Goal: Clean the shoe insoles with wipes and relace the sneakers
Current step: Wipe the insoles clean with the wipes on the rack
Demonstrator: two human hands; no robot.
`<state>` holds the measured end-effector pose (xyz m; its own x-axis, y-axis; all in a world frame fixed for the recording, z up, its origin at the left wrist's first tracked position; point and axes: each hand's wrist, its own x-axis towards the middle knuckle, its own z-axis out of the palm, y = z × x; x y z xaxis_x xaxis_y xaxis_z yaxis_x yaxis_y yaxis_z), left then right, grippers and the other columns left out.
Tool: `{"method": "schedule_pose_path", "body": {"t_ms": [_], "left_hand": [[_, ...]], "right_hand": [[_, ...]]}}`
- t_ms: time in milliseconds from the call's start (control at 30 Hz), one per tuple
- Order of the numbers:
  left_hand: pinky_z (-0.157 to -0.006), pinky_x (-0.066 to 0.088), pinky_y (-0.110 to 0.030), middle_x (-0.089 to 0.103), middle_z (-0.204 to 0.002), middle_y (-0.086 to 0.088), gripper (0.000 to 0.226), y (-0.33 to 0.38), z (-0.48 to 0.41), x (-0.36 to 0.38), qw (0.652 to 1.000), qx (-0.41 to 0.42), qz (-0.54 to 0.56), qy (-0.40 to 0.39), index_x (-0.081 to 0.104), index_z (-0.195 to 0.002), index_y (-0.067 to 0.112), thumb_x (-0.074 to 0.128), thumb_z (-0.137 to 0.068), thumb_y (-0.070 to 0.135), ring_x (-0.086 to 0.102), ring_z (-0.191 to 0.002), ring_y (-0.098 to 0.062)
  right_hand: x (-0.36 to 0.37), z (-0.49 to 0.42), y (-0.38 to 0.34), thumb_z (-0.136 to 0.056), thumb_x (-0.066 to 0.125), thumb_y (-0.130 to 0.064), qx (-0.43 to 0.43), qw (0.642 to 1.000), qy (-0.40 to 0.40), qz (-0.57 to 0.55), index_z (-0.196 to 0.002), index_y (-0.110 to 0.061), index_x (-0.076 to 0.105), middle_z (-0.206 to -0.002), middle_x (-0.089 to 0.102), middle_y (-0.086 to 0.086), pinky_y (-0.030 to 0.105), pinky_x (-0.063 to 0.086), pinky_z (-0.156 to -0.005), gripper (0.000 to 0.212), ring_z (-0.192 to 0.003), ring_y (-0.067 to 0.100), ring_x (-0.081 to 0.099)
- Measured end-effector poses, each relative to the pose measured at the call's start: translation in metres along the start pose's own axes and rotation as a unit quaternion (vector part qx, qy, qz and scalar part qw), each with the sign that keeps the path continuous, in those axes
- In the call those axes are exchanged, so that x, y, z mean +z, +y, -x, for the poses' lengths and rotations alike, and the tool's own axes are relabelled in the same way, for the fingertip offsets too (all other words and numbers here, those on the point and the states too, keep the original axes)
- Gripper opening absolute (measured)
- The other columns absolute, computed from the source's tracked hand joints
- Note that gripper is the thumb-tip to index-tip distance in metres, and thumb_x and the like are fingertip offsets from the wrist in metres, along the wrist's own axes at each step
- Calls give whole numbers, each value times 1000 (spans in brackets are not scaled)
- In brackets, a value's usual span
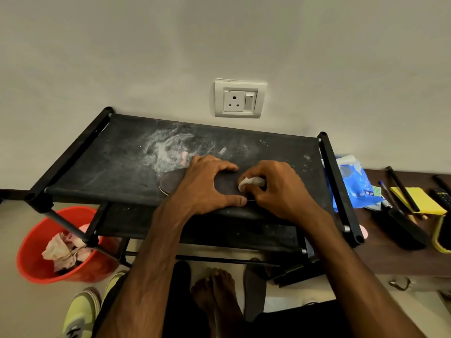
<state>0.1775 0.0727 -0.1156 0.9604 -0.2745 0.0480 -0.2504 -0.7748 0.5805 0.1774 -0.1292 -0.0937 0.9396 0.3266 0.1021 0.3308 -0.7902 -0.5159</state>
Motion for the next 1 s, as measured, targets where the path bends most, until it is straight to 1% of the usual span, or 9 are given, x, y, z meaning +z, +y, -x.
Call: {"method": "schedule_pose_path", "body": {"t_ms": [133, 267, 400, 500, 567, 667, 767, 900, 1000], "left_hand": [[-109, 29, -34, 50, -134, 13, 98, -10, 10, -16, 998, -54, -31, 1, 57, -133, 41, 70, -48, 88, 31, -131, -16], [-116, 25, -39, 52, -137, 11, 110, -28, 19, -32, 994, -90, -69, 4, 52, -135, 45, 53, -40, 101, 38, -133, -16], [-116, 23, -36, 55, -137, 6, 106, -24, 27, -41, 993, -101, -46, 28, 55, -139, 34, 74, -48, 84, 40, -131, -15], [-117, 23, -36, 52, -137, 5, 110, -19, 29, -42, 994, -107, -25, 12, 54, -141, 32, 77, -45, 81, 37, -131, -14], [-117, 21, -35, 49, -138, 7, 116, -21, 30, -42, 993, -113, -17, -3, 51, -142, 36, 65, -39, 86, 34, -132, -12], [-118, 21, -35, 45, -141, 6, 116, -26, 28, -40, 992, -120, -19, -15, 49, -143, 41, 65, -38, 87, 30, -135, -14], [-116, 25, -36, 43, -141, 5, 106, -30, 25, -38, 992, -121, -17, -19, 49, -142, 43, 79, -48, 80, 29, -137, -18], [-115, 22, -36, 44, -141, 4, 110, -33, 22, -35, 991, -129, -4, -33, 49, -142, 45, 73, -42, 85, 31, -138, -19], [-116, 22, -38, 43, -143, 4, 115, -33, 21, -34, 991, -132, 2, -33, 48, -141, 46, 60, -36, 89, 30, -139, -20]], "right_hand": [[1, -2, 3, -85, 73, -24, 37, 999, 37, 14, -92, -34, 79, -85, 69, -15, 39, 58, -75, 14, -81, 10, 65], [4, -2, 9, -86, 74, -26, 67, 995, 69, 19, -93, -31, 79, -91, 72, -13, 41, 60, -75, 10, -82, 13, 67], [3, -3, 16, -87, 75, -26, 75, 993, 93, 13, -94, -28, 79, -97, 73, -9, 41, 61, -77, 8, -82, 12, 68], [2, -5, 14, -86, 71, -21, 49, 997, 49, 32, -92, -27, 79, -95, 74, -8, 42, 61, -76, 11, -82, 13, 69], [-1, -2, 6, -86, 71, -16, 14, 1000, -11, 19, -90, -25, 80, -92, 75, -10, 32, 60, -74, 13, -82, 8, 69], [-4, 5, -5, -85, 74, -9, -32, 995, -85, -36, -90, -23, 81, -86, 75, -13, 17, 56, -72, 16, -81, -2, 67], [-2, -4, 3, -87, 75, -20, -10, 999, -42, -11, -91, -30, 80, -84, 72, -19, 14, 54, -68, 12, -77, -3, 66], [1, -30, 13, -85, 70, -26, 67, 995, 60, 34, -93, -34, 79, -88, 75, -9, 32, 58, -73, 15, -84, 15, 69], [7, -33, 5, -86, 67, -16, 68, 995, 46, 60, -93, -28, 79, -96, 73, 2, 39, 57, -76, 19, -90, 26, 69]]}}
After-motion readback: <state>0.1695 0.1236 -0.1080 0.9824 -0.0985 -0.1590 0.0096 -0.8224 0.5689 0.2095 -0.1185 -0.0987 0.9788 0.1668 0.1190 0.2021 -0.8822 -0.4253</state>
